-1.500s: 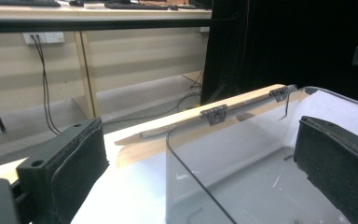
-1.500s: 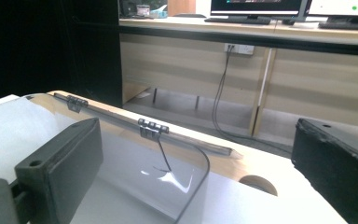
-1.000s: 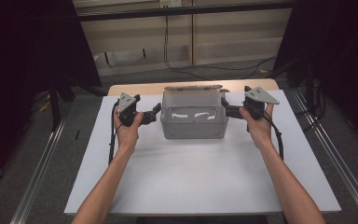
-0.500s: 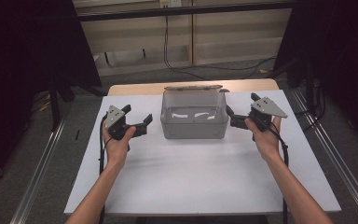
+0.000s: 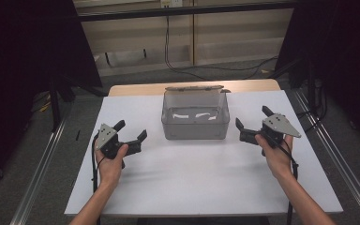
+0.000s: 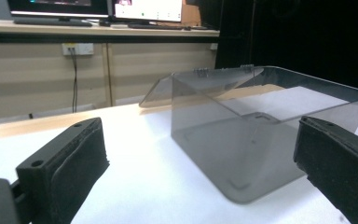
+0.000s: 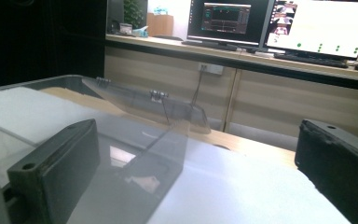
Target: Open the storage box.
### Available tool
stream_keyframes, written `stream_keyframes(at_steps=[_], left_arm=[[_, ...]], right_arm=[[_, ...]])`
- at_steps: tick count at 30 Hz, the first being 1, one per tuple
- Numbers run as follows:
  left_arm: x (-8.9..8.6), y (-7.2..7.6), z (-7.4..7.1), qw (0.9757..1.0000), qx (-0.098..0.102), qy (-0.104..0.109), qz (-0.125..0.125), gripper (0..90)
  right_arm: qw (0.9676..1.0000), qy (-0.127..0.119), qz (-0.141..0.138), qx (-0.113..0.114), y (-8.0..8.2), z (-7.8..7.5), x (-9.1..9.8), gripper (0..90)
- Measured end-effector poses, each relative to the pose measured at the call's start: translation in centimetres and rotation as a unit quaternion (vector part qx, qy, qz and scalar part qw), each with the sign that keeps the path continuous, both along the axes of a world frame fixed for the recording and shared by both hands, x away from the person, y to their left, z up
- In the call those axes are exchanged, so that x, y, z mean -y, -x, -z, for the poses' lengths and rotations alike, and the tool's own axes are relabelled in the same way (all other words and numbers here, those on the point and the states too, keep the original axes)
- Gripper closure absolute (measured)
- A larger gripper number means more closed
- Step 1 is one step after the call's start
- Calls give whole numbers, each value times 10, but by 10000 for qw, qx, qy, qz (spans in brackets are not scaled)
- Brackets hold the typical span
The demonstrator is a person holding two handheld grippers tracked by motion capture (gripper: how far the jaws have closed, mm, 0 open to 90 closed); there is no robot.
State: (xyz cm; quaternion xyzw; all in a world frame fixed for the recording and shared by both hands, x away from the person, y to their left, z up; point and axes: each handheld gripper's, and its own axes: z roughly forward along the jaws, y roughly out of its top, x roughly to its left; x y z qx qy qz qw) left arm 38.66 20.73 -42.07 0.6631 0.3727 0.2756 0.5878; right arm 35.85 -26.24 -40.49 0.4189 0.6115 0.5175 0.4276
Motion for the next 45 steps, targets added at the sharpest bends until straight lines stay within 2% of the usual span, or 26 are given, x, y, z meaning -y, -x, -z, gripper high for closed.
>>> stream_keyframes(at_steps=[2,4,5,14,20,23,28,31,34,37,40,41,42,43,44,45], left_arm=[[0,8,0,10000,-26,19,17,23],[0,13,0,10000,-40,-47,78,23],[-2,16,1,9999,-57,-75,65,23],[-19,33,11,9995,-180,2,-248,23],[-27,46,14,9991,-256,89,-322,34],[-28,55,15,9987,-344,180,-328,33],[-30,66,16,9988,-375,166,-284,33],[-34,71,18,9990,-359,60,-274,33],[-37,75,20,9986,-387,-17,-369,33],[-38,79,20,9982,-326,27,-501,33],[-39,83,24,9983,-373,-32,-439,33],[-38,84,25,9982,-415,-1,-424,32],[-39,83,25,9980,-474,50,-404,32],[-39,83,24,9980,-423,109,-452,33],[-39,82,23,9980,-354,104,-518,33],[-39,81,23,9979,-375,77,-520,33]], right_arm=[[10000,31,60,29,6,1,3,0],[10000,-43,65,13,12,4,6,0],[10000,4,81,14,16,5,7,0],[9995,-138,260,98,43,4,18,0],[9993,-150,337,-111,60,14,23,0],[9983,-312,354,-350,68,20,26,0],[9982,-195,406,-401,79,26,26,0],[9979,-243,427,-428,88,25,26,0],[9976,-262,404,-489,98,26,28,0],[9974,-213,400,-565,106,30,30,0],[9973,-171,383,-597,109,33,33,0],[9975,-145,394,-568,109,33,34,0],[9973,-223,428,-546,109,34,35,2],[9967,-325,439,-608,109,33,36,0],[9966,-336,432,-618,109,34,35,0],[9967,-254,454,-620,109,35,34,0]])
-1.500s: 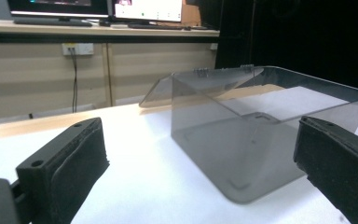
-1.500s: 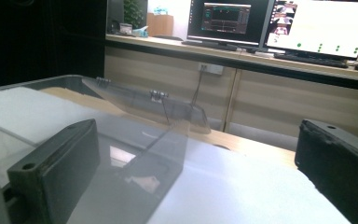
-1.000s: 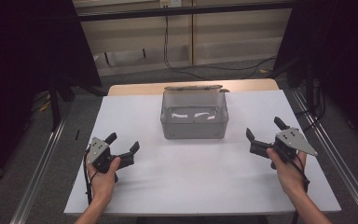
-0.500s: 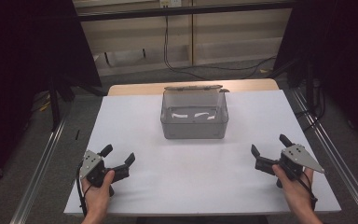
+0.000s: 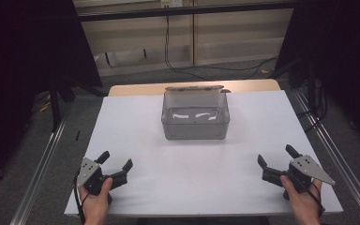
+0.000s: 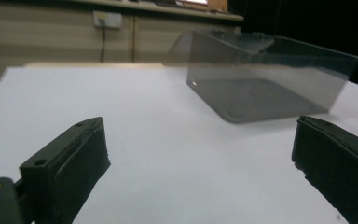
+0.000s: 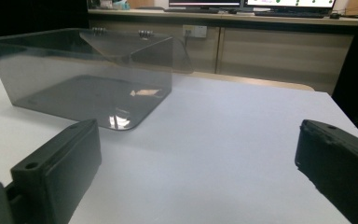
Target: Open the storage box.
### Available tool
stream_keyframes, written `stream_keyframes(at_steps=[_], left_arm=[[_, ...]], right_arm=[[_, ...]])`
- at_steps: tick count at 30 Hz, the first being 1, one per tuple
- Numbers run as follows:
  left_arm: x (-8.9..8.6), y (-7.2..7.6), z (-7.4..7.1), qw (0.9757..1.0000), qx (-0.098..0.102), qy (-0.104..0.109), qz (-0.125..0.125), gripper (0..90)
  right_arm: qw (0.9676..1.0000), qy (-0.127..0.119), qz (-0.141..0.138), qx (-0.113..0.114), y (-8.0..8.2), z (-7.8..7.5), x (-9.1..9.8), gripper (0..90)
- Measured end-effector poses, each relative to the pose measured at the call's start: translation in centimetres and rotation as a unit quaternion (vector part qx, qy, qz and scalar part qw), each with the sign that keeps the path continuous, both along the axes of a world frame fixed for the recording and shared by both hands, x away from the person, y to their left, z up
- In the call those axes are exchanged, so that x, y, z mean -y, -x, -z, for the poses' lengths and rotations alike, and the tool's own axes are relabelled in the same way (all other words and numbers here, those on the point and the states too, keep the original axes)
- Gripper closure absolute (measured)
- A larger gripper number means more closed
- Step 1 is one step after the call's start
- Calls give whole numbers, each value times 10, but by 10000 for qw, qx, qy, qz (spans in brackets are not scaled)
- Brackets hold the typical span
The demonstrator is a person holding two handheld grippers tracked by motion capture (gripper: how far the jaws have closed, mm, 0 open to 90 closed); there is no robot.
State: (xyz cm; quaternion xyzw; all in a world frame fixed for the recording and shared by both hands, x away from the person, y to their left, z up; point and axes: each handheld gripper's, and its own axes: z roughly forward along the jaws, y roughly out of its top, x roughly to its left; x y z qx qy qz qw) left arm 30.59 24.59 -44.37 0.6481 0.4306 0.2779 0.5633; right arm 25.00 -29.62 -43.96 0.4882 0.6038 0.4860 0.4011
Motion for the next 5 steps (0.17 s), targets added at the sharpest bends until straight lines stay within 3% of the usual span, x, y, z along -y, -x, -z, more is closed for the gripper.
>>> stream_keyframes(at_steps=[5], left_arm=[[1,0,1,10000,-73,-16,65,32]], right_arm=[[10000,-96,12,7,-2,1,-1,0]])
